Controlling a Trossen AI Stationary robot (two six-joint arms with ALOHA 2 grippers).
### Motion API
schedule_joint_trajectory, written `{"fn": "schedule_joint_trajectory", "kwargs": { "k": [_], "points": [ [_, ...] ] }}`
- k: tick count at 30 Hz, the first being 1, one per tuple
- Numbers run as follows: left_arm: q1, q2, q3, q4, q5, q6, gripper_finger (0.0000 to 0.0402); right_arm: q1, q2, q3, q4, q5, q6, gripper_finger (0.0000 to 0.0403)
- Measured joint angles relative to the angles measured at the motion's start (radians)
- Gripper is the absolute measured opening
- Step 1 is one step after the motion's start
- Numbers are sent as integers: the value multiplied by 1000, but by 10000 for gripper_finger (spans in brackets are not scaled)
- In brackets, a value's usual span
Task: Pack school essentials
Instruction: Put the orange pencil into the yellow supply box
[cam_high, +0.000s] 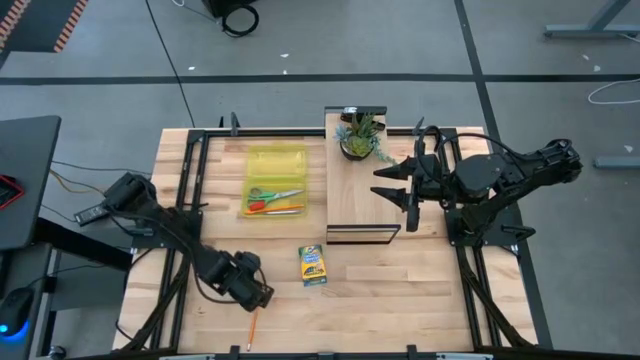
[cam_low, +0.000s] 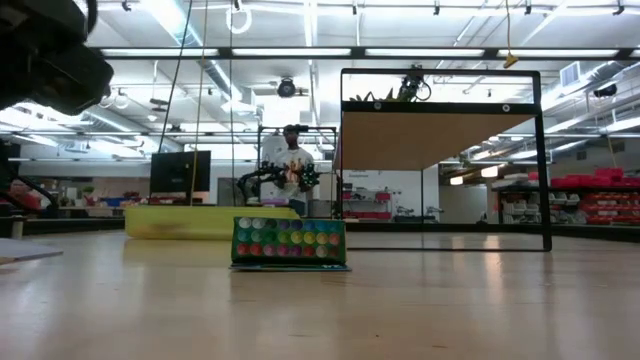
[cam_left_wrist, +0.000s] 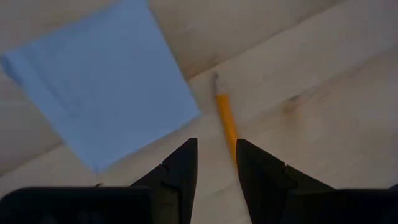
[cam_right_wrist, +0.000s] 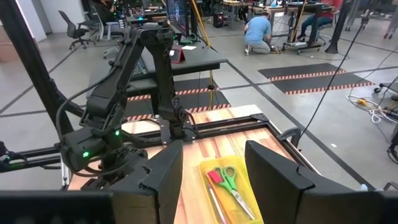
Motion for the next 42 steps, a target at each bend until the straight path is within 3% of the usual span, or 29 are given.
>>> {"fn": "schedule_joint_trajectory", "kwargs": {
  "k": [9,16,25,30,37,42],
  "points": [
    [-20,113,89,-7,-43,-48,117,1,0,0,1,-3,5,180],
    [-20,215,187,-114,-44,-52,117,1,0,0,2,-3,5,180],
    [-36,256,195,-113,-39,-147,114,1,0,0,3,-3,5,180],
    [-42,262,196,-113,-58,-151,90,1,0,0,4,-3,5,180],
    [-42,262,195,-113,-96,-134,13,1,0,0,4,-3,5,180],
    [-33,262,196,-100,-112,-95,21,1,0,0,4,-3,5,180]
  ]
}}
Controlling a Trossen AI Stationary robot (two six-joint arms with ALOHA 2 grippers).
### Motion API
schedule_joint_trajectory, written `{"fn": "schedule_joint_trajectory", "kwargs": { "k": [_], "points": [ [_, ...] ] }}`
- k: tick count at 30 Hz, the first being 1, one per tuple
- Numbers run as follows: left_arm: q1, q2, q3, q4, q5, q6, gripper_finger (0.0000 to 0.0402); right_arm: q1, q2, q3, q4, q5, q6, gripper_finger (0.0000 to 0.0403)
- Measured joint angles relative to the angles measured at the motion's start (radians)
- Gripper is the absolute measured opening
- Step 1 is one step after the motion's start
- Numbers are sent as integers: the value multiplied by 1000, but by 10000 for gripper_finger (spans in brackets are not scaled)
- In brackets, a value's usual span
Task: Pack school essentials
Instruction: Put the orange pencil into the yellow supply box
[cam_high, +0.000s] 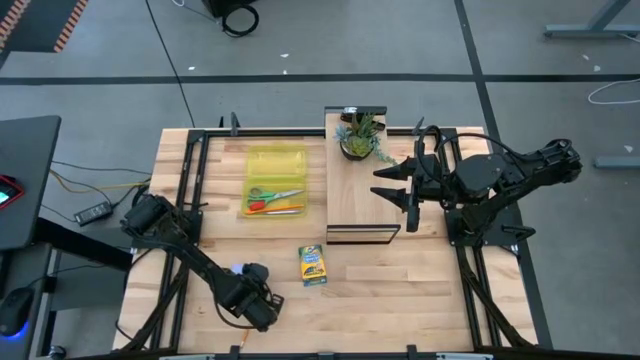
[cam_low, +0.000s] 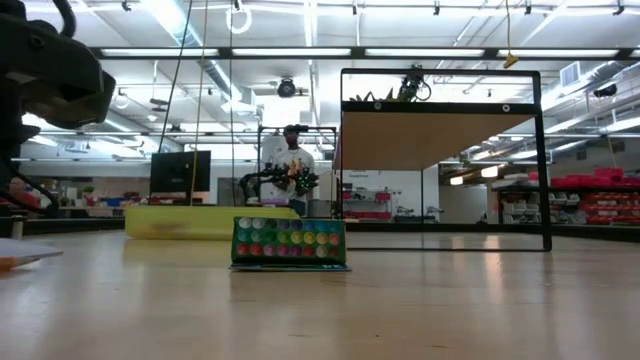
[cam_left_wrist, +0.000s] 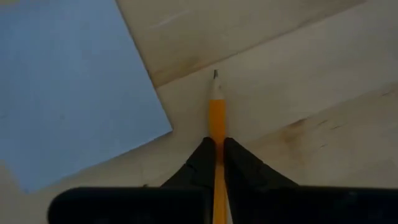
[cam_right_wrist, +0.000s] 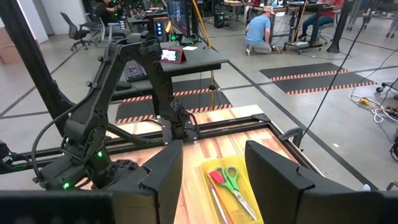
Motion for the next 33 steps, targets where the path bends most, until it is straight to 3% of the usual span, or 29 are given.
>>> {"fn": "schedule_joint_trajectory", "kwargs": {
  "k": [19,33],
  "points": [
    [165,-80,-3,-35,-23,355,5,0,0,0,4,0,10,180],
    [199,-84,-3,-68,79,495,87,0,0,0,15,0,12,180]
  ]
}}
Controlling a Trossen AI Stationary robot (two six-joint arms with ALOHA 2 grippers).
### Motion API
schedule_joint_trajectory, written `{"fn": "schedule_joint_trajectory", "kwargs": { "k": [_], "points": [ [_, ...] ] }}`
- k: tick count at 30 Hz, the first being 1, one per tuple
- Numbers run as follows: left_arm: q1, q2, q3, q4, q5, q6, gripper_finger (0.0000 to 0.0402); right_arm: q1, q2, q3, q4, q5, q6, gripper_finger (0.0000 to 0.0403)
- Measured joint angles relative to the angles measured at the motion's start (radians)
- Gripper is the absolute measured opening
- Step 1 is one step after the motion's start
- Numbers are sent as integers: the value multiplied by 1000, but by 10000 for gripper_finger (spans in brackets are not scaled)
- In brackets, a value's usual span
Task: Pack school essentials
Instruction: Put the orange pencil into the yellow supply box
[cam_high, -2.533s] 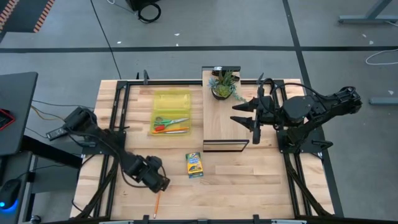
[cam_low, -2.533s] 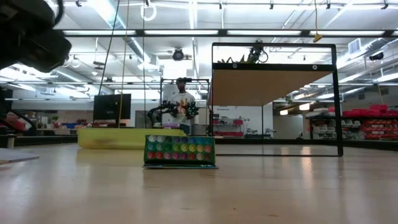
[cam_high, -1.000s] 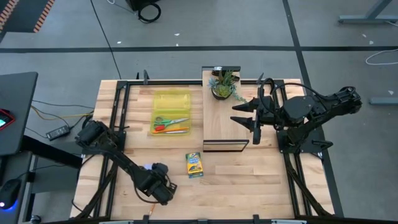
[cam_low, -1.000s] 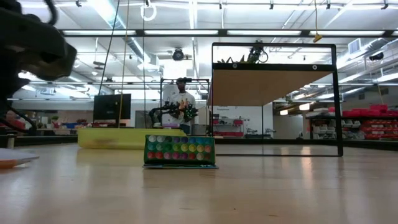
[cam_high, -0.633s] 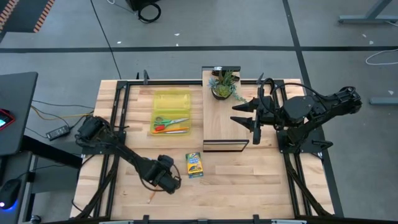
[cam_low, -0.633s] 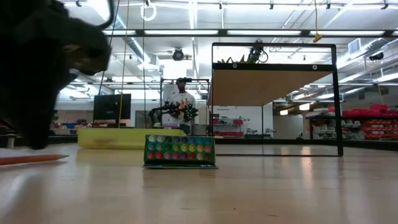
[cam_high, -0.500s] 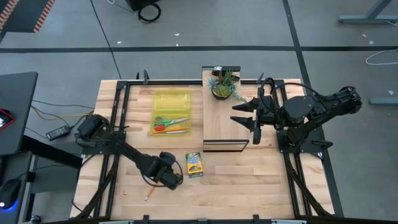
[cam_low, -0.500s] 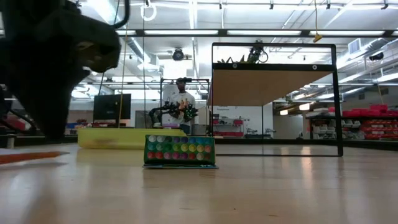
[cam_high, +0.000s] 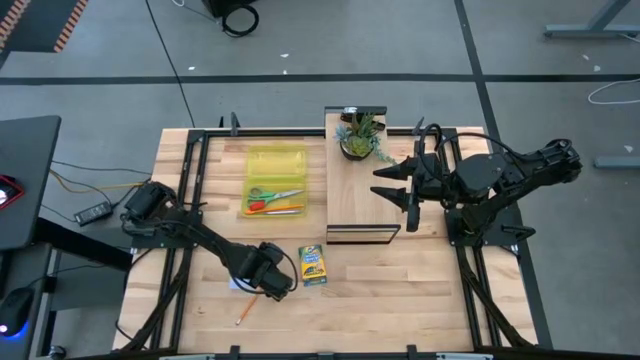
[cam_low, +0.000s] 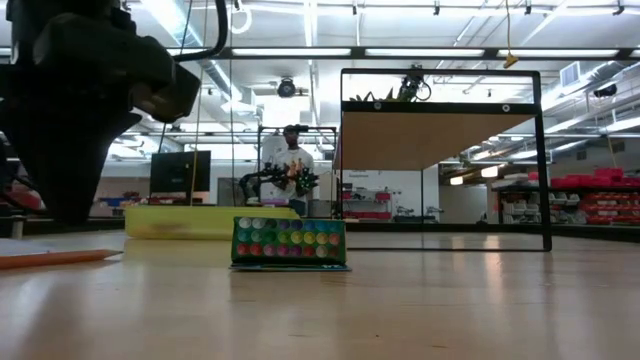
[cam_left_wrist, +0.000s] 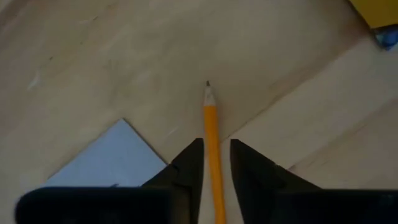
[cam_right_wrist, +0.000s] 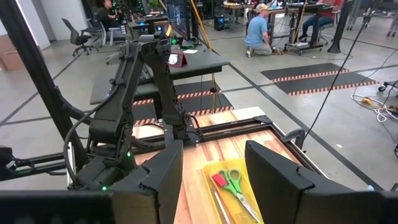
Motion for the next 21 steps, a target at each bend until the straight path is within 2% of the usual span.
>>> {"fn": "schedule_joint_trajectory", "kwargs": {
  "k": [4,8,13,18,21],
  "points": [
    [-3,5,0,-3,-9,10,122,0,0,0,0,0,-2,180],
    [5,5,-36,49,-4,24,139,0,0,0,0,0,-2,180],
    [8,3,-107,109,17,-11,140,0,0,0,0,0,2,180],
    [9,0,-120,122,17,-5,138,0,0,0,0,0,7,180],
    [22,0,-121,120,15,6,124,0,0,0,5,0,5,180]
  ]
}}
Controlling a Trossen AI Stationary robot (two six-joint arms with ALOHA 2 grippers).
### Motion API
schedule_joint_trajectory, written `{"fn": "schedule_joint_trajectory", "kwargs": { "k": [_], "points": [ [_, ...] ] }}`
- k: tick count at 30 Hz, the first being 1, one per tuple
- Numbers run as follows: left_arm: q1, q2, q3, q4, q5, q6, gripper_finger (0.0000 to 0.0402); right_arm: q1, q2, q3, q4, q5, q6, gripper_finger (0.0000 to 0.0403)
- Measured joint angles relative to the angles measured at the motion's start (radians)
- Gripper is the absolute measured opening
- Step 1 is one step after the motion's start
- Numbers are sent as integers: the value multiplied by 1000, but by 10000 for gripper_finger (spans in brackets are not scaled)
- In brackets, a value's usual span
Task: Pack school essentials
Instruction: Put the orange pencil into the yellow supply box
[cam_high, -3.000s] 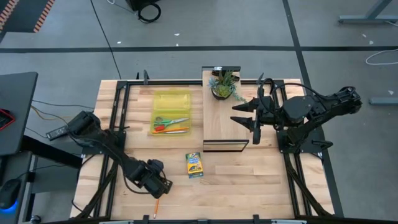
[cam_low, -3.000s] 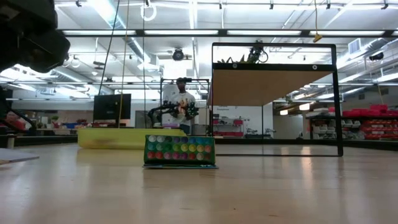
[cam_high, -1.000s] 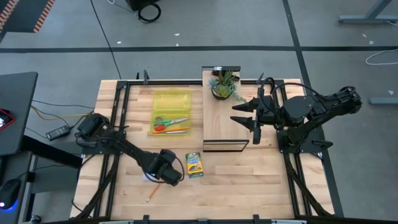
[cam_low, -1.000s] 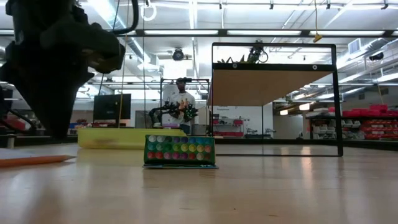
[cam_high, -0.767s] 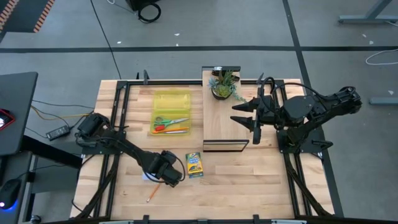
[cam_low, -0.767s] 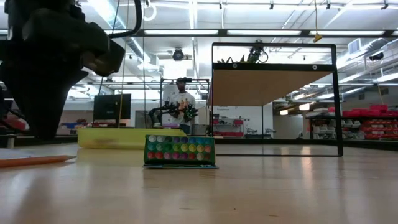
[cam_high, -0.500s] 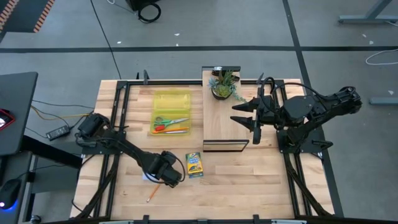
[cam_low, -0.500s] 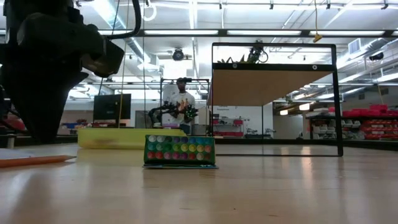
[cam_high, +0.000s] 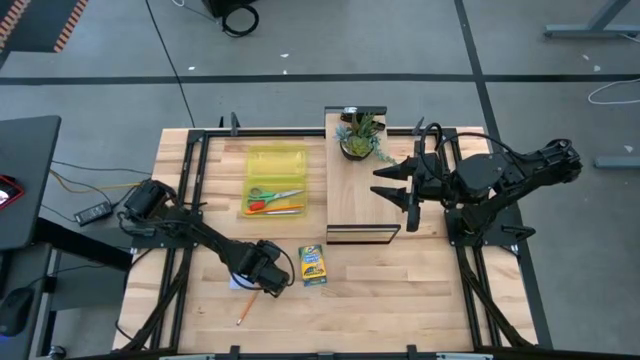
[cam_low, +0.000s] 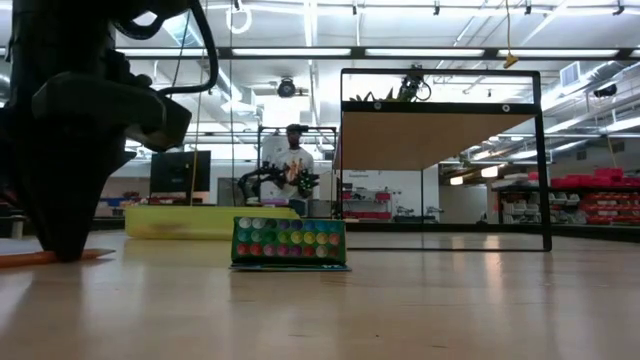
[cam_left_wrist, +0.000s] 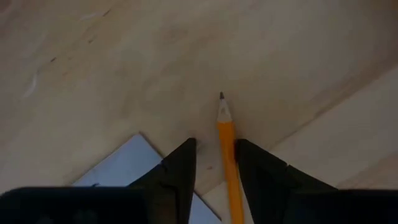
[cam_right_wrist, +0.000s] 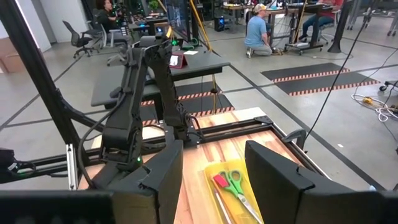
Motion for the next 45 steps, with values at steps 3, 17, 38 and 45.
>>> {"fn": "schedule_joint_trajectory", "kwargs": {
  "k": [3,17,38,45],
  "points": [
    [18,1,-1,-2,-2,23,95,0,0,0,3,0,-6,180],
    [126,5,-3,136,-37,146,29,-1,0,0,2,0,-8,180],
    [309,10,-4,269,54,410,26,-1,0,0,-2,0,16,180],
    [301,-25,-3,240,82,422,13,-1,0,0,-2,0,17,180]
  ]
}}
